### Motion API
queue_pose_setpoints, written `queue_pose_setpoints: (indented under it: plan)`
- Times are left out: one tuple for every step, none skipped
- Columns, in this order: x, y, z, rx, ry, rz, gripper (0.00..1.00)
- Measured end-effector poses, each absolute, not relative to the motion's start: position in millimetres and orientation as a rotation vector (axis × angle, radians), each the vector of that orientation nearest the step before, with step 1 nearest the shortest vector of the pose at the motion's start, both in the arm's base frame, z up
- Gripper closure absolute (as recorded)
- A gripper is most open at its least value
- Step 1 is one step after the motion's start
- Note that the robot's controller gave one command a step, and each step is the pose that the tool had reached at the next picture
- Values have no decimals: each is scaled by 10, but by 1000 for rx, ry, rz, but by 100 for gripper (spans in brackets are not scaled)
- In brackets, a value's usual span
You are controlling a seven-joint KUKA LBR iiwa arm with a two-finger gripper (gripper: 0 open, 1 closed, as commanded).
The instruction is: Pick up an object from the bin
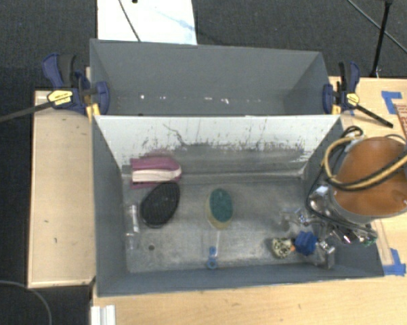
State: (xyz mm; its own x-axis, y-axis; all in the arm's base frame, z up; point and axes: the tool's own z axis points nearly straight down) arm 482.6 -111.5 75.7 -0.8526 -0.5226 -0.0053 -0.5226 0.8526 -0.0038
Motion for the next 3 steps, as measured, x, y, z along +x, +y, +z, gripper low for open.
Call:
queue_pose_setpoints:
  plan:
    - [4831,-1090,774,-863,3016,-1,100]
    - [4846,-1087,781,-865,3012,-2,0]
    - [4832,-1088,774,-871,3013,-1,100]
